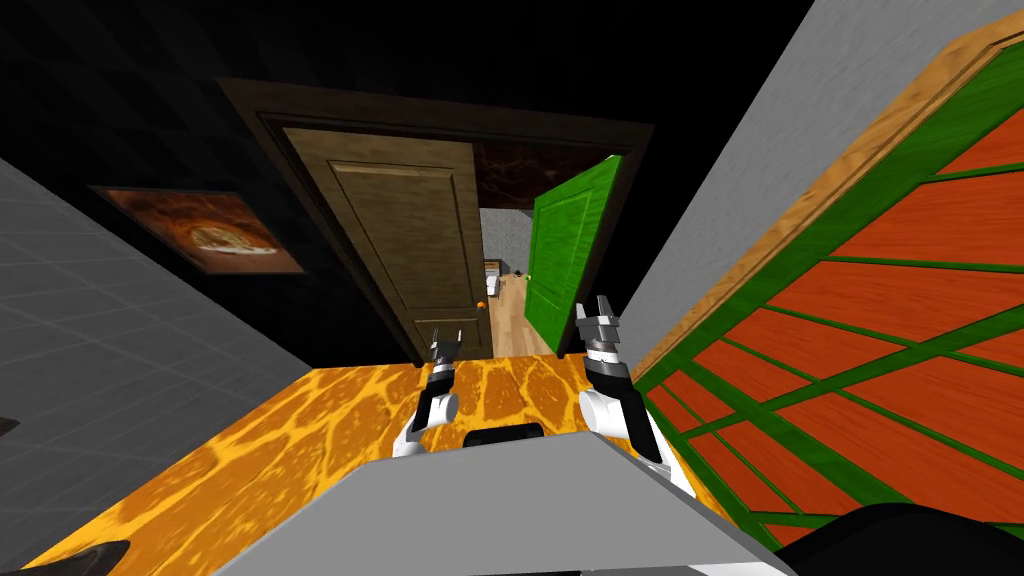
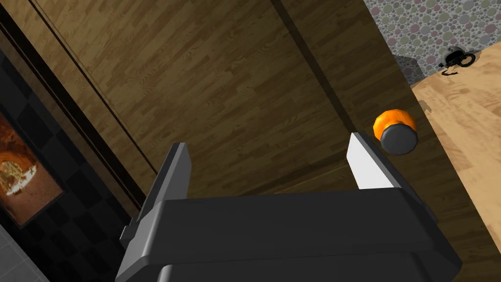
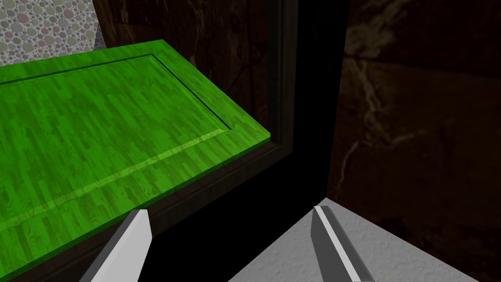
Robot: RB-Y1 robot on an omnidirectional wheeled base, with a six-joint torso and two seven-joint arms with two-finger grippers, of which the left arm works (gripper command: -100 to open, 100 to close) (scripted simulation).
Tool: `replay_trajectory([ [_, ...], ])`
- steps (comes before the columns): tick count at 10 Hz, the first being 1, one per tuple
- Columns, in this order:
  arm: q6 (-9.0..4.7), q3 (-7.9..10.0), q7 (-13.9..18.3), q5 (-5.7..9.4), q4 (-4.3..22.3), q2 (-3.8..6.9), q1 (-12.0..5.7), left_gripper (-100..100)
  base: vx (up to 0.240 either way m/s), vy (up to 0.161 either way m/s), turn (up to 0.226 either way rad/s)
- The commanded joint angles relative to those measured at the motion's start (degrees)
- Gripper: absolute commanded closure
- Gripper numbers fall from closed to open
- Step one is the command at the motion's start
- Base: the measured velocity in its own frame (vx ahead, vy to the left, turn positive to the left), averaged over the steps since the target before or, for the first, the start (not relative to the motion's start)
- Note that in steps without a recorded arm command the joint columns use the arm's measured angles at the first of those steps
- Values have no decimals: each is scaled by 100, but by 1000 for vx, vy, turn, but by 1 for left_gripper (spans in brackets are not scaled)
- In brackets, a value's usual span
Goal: Push the door open
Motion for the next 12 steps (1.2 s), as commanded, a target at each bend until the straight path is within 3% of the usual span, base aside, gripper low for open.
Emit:
replay_trajectory([
  [1, -43, -29, 177, 73, 272, -2, -74, -100, 50, 31, -64],
  [3, -77, -46, 323, 136, 486, -9, -158, -100, 63, 41, -69],
  [9, -273, -146, 1172, 504, 1703, -67, -651, -100, 80, 41, -108],
  [10, -273, -146, 1172, 504, 1730, -67, -651, -100, 58, 32, -15],
  [12, -334, -177, 1435, 618, 2079, -96, -804, -100, 52, 36, -80],
])
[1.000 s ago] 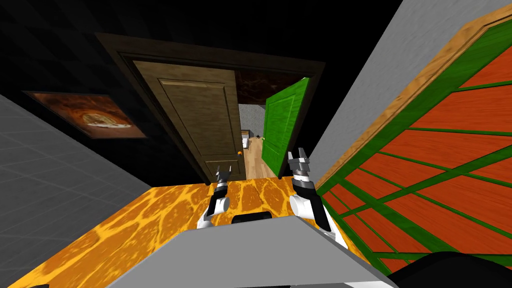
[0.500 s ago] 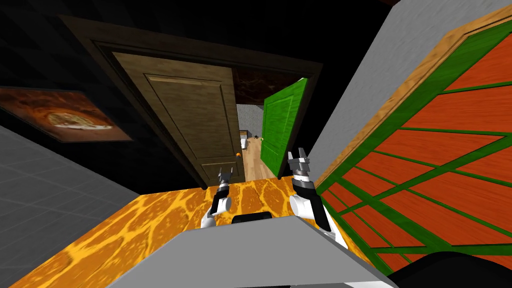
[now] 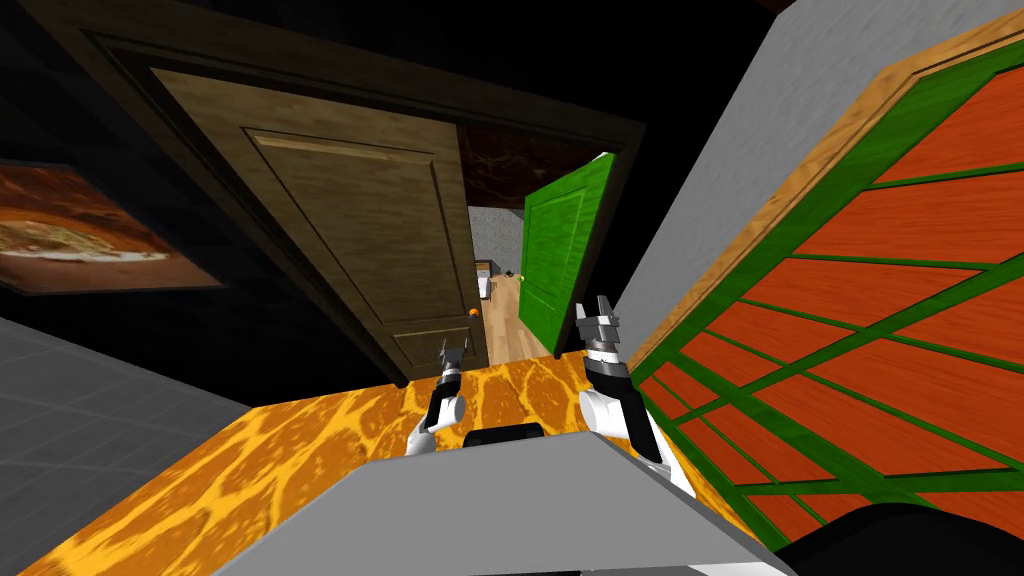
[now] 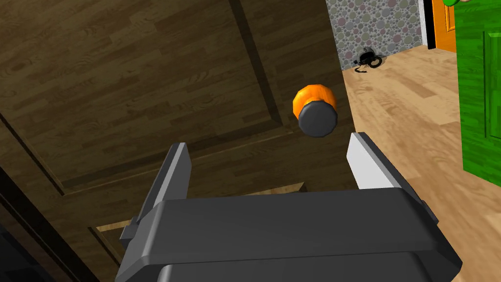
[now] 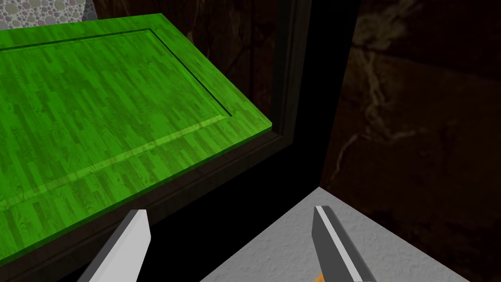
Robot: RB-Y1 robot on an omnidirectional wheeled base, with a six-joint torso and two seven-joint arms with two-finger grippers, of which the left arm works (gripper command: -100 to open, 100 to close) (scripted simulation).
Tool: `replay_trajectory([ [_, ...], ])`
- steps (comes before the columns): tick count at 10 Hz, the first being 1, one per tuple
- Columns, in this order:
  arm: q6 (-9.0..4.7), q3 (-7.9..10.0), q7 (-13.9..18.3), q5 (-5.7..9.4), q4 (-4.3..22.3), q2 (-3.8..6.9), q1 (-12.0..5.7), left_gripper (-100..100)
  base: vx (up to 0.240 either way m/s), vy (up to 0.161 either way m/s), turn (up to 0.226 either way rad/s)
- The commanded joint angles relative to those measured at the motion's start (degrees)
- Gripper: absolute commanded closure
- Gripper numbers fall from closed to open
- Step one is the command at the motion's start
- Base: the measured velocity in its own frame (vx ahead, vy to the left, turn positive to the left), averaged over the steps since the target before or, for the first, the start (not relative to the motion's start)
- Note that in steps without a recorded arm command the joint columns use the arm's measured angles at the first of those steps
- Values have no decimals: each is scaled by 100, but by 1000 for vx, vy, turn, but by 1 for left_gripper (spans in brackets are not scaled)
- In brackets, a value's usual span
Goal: Push the door open
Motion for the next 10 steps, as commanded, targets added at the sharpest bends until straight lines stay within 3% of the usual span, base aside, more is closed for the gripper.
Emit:
replay_trajectory([
  [1, -42, -10, 100, 33, 173, -13, -61, -100, 51, 31, -33],
  [3, -99, -40, 349, 140, 513, -47, -205, -100, 57, 26, -78],
  [4, -99, -40, 349, 140, 538, -47, -205, -100, 42, 36, -37],
  [9, -229, -105, 908, 382, 1357, -144, -529, -100, 68, 40, -78],
  [10, -229, -105, 908, 382, 1357, -144, -529, -100, 43, 37, -30],
])
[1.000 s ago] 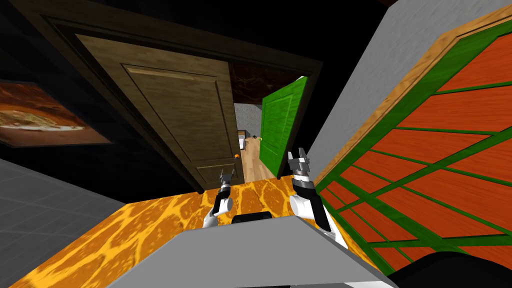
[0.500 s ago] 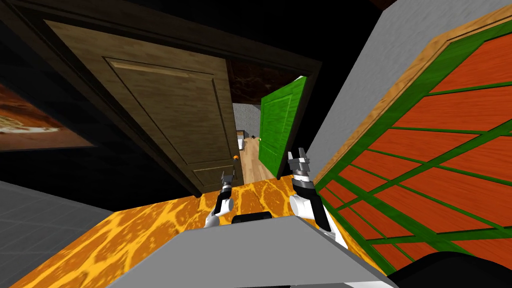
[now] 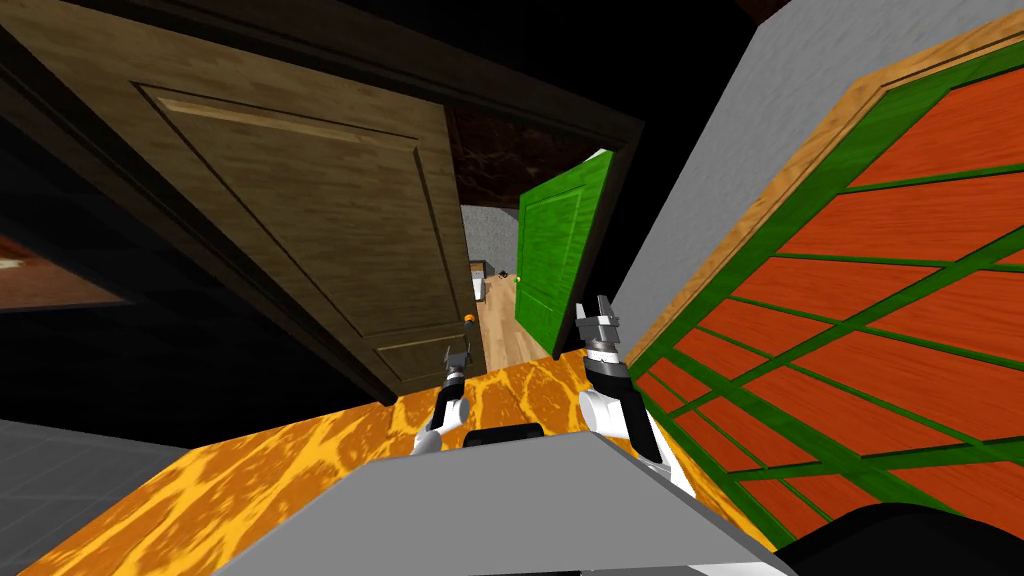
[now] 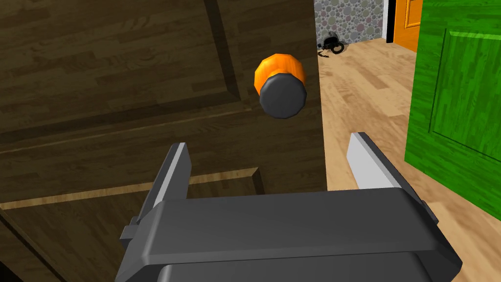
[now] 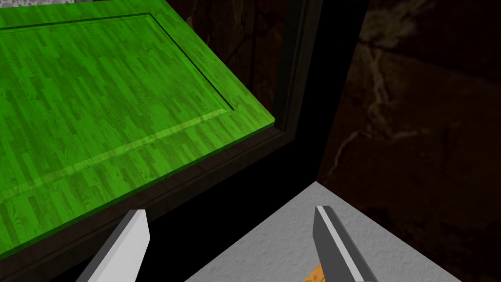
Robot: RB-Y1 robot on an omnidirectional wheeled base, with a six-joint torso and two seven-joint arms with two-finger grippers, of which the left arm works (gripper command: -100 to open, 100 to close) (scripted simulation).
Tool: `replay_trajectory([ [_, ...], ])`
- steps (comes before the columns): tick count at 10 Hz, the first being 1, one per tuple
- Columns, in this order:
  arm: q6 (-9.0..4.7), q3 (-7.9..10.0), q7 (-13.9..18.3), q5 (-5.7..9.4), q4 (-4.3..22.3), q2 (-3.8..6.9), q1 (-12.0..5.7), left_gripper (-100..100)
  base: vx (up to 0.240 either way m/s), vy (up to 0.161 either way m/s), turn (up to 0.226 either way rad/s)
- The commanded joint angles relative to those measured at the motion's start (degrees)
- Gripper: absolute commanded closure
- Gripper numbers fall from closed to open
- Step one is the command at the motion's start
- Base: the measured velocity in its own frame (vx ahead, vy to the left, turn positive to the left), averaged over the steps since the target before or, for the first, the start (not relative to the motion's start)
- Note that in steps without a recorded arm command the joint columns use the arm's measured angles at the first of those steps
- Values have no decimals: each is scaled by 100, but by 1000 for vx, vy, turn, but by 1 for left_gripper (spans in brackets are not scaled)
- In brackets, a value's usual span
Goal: Push the door open
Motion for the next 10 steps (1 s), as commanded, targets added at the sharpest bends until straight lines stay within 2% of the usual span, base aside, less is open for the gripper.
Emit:
replay_trajectory([
  [1, -79, -13, 141, 52, 285, -33, -129, -100, 33, 32, -47],
  [10, -240, -95, 840, 355, 1311, -230, -535, -100, 53, 38, -59],
])
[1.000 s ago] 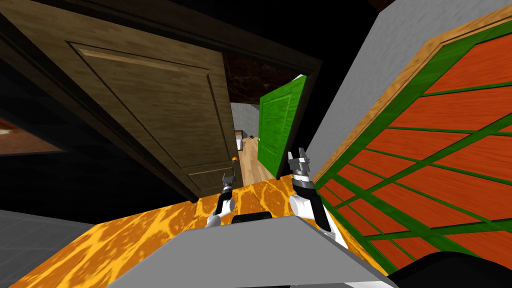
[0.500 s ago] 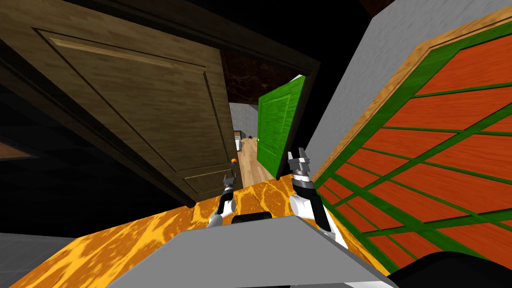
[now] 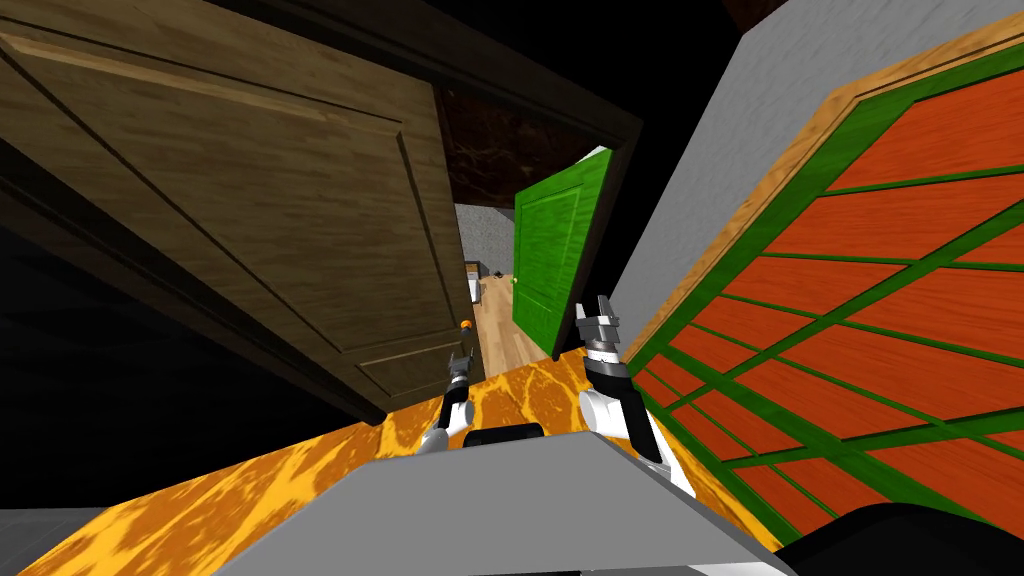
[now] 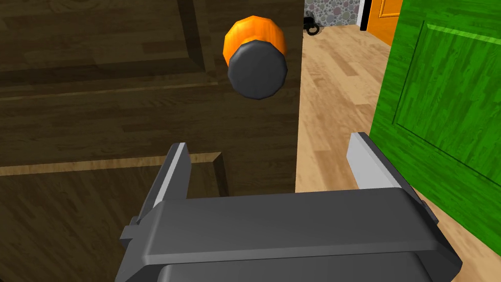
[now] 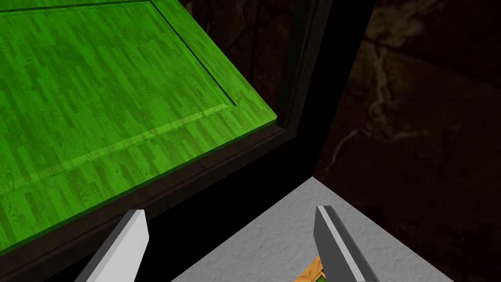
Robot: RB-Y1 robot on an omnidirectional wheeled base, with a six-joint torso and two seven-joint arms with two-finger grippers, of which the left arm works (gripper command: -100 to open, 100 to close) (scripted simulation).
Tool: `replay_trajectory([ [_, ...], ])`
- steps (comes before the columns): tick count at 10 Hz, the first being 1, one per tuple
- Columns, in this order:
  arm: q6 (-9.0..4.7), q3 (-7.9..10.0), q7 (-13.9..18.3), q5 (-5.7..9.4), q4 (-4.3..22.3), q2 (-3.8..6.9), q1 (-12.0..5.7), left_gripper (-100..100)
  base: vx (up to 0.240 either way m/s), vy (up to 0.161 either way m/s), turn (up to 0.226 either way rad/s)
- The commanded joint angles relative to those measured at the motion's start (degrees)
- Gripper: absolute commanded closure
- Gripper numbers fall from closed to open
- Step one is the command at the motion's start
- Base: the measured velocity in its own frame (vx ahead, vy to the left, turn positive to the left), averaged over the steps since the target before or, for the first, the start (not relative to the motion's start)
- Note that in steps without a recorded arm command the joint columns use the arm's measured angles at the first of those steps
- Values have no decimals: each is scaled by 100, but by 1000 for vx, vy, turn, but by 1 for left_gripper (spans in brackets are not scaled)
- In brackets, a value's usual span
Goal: Push the door open
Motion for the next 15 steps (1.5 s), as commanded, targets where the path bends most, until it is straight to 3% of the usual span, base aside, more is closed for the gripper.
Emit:
replay_trajectory([
  [1, 0, 0, 0, 0, 0, 0, 0, -100, 21, 16, -13],
  [2, -5, 9, 31, 13, 21, 140, -4, -100, 111, 12, -29],
  [5, -11, 24, 54, 28, 38, 241, -6, -100, 168, 41, -20],
  [8, -18, 43, 83, 47, 60, 230, -7, -100, 206, 32, -24],
  [10, -24, 56, 103, 59, 75, 114, -9, -100, 190, 45, -29],
  [11, -61, 50, 132, 54, 188, 152, -75, -100, 77, 17, -6],
  [12, -61, 50, 132, 54, 188, 152, -75, 100, -8, -4, -9],
  [15, -61, 50, 132, 54, 188, 152, -75, 100, -11, -4, -2],
])
